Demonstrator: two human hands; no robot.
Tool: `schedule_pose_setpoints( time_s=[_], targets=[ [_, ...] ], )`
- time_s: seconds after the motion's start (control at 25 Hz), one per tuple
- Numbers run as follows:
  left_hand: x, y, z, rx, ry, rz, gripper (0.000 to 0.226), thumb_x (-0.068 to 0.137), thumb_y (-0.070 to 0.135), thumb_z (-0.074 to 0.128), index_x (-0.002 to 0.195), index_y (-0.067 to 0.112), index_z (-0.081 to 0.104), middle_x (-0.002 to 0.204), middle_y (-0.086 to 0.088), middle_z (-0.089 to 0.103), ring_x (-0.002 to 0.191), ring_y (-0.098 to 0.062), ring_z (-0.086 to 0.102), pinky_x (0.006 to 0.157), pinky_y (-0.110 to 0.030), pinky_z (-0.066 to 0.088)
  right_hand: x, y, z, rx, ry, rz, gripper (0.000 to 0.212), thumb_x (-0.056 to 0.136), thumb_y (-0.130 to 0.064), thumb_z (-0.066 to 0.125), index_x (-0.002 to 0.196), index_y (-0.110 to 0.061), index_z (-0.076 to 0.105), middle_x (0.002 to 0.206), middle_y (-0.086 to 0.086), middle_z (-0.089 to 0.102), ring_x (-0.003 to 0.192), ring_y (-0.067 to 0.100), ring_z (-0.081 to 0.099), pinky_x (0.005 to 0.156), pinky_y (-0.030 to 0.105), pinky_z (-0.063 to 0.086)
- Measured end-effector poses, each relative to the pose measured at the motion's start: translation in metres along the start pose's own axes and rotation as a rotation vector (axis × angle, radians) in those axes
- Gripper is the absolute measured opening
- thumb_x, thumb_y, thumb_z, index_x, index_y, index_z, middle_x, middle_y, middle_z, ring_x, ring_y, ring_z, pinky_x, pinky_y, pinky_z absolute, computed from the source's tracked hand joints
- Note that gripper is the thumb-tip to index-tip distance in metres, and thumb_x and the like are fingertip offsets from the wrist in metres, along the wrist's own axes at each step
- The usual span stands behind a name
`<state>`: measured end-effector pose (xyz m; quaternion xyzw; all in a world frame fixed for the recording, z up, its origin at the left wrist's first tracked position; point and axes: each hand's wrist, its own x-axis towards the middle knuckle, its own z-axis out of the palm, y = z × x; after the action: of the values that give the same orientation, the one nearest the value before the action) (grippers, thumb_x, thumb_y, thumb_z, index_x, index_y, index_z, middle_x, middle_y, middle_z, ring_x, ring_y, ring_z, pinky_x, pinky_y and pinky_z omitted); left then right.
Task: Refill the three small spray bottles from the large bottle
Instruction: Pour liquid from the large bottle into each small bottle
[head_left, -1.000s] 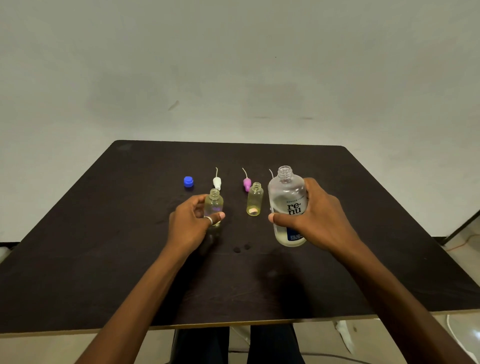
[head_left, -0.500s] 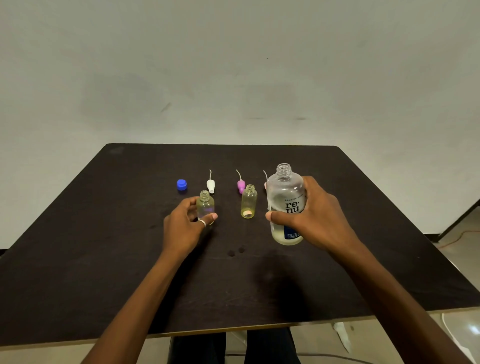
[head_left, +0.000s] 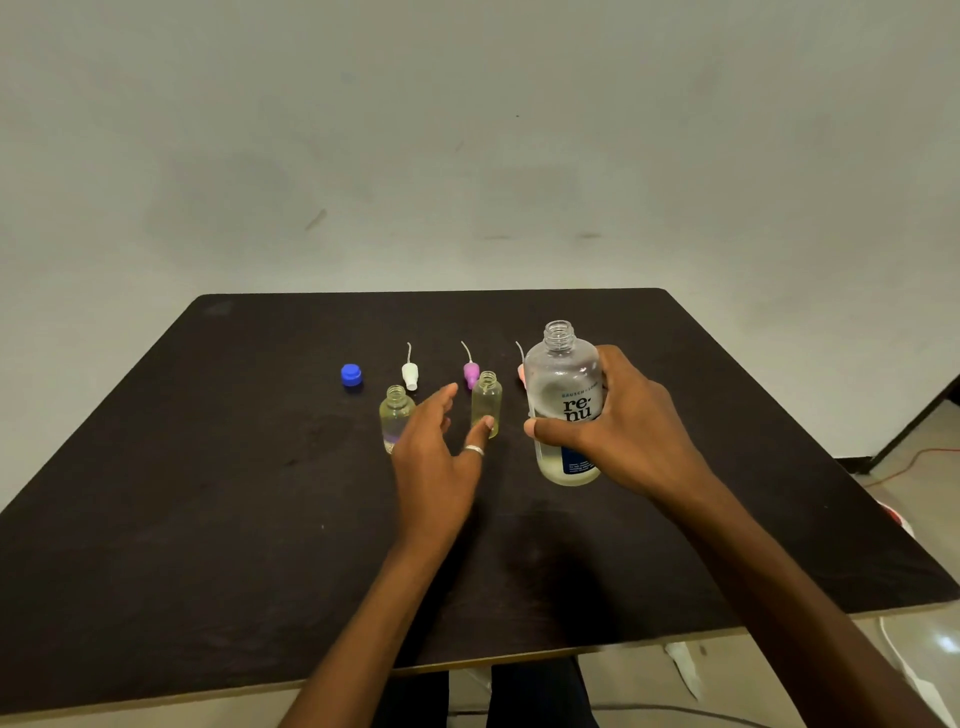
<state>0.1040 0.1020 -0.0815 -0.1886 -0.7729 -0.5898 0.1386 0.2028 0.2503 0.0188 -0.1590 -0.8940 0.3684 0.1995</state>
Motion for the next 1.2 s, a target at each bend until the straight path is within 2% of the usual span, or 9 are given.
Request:
schedule_pose_setpoints(
  time_s=[0.16, 0.24, 0.36, 0.48, 0.64, 0.72, 0.88, 1.08, 1.2],
  targets=[
    [0.027, -0.013, 0.032, 0.005, -0.122, -0.259, 0.082, 0.078, 0.034, 0.084, 0.146, 0.009, 0.046, 0.143, -0.010, 0.056, 0.132, -0.021, 0.053, 0.101, -0.023, 0.042, 0.000, -0.002, -0.003, 0.017, 0.006, -0.019, 0.071, 0.063, -0.047, 0.084, 0.121, -0.032, 0.048, 0.103, -0.013, 0.064, 0.092, 0.006, 0.064, 0.082, 0.034, 0.058],
    [0.035, -0.015, 0.040, 0.041, -0.141, -0.264, 0.070, 0.079, 0.029, 0.084, 0.138, 0.010, 0.053, 0.131, -0.007, 0.065, 0.124, -0.022, 0.059, 0.093, -0.023, 0.043, -0.001, -0.004, -0.003, 0.021, 0.006, -0.022, 0.071, 0.063, -0.047, 0.084, 0.122, -0.032, 0.048, 0.103, -0.013, 0.064, 0.092, 0.006, 0.064, 0.083, 0.035, 0.058],
    [0.037, -0.014, 0.037, 0.093, -0.146, -0.226, 0.035, 0.081, 0.028, 0.081, 0.111, 0.018, 0.065, 0.101, 0.003, 0.073, 0.100, -0.018, 0.069, 0.084, -0.030, 0.054, -0.001, -0.005, -0.005, 0.036, 0.012, -0.025, 0.071, 0.062, -0.048, 0.084, 0.122, -0.033, 0.049, 0.102, -0.014, 0.064, 0.092, 0.005, 0.064, 0.083, 0.035, 0.058],
    [0.033, -0.003, 0.020, 0.052, -0.146, -0.178, 0.027, 0.079, 0.028, 0.083, 0.098, 0.019, 0.067, 0.091, 0.008, 0.072, 0.089, -0.009, 0.069, 0.082, -0.033, 0.058, -0.002, -0.005, -0.006, 0.035, 0.015, -0.031, 0.071, 0.060, -0.051, 0.084, 0.120, -0.034, 0.049, 0.102, -0.013, 0.065, 0.091, 0.005, 0.064, 0.082, 0.035, 0.058],
    [0.017, 0.023, -0.027, 0.022, -0.173, -0.141, 0.029, 0.075, 0.028, 0.087, 0.099, 0.025, 0.071, 0.092, 0.012, 0.075, 0.088, 0.003, 0.070, 0.082, -0.018, 0.056, -0.002, -0.005, -0.002, -0.011, -0.008, -0.062, 0.072, 0.063, -0.050, 0.083, 0.122, -0.033, 0.048, 0.103, -0.014, 0.064, 0.091, 0.006, 0.064, 0.082, 0.034, 0.057],
    [0.008, 0.033, -0.053, 0.009, -0.192, -0.144, 0.040, 0.073, 0.028, 0.088, 0.110, 0.024, 0.073, 0.098, 0.013, 0.076, 0.092, 0.006, 0.069, 0.086, -0.016, 0.056, -0.003, -0.007, 0.001, -0.018, -0.029, -0.084, 0.072, 0.064, -0.048, 0.084, 0.124, -0.033, 0.048, 0.105, -0.013, 0.064, 0.093, 0.007, 0.064, 0.082, 0.032, 0.057],
    [-0.005, 0.046, -0.094, 0.025, -0.242, -0.138, 0.058, 0.070, 0.033, 0.088, 0.125, 0.023, 0.070, 0.109, 0.012, 0.075, 0.099, 0.007, 0.068, 0.091, -0.017, 0.054, -0.007, -0.009, 0.008, -0.033, -0.065, -0.116, 0.074, 0.062, -0.050, 0.083, 0.126, -0.034, 0.048, 0.107, -0.014, 0.063, 0.094, 0.008, 0.063, 0.081, 0.028, 0.055],
    [-0.014, 0.055, -0.113, 0.017, -0.273, -0.132, 0.054, 0.071, 0.029, 0.087, 0.123, 0.027, 0.071, 0.100, 0.015, 0.077, 0.094, 0.006, 0.070, 0.091, -0.021, 0.056, -0.015, -0.016, 0.019, -0.055, -0.084, -0.169, 0.072, 0.057, -0.054, 0.080, 0.122, -0.041, 0.050, 0.101, -0.016, 0.065, 0.091, 0.006, 0.064, 0.079, 0.034, 0.057],
    [-0.014, 0.056, -0.114, 0.025, -0.282, -0.132, 0.051, 0.071, 0.031, 0.087, 0.120, 0.029, 0.072, 0.097, 0.016, 0.077, 0.093, 0.007, 0.070, 0.092, -0.024, 0.056, -0.019, -0.020, 0.021, -0.157, -0.067, -0.234, 0.070, 0.061, -0.050, 0.081, 0.122, -0.042, 0.049, 0.103, -0.018, 0.063, 0.090, 0.007, 0.061, 0.079, 0.034, 0.055]
  ],
)
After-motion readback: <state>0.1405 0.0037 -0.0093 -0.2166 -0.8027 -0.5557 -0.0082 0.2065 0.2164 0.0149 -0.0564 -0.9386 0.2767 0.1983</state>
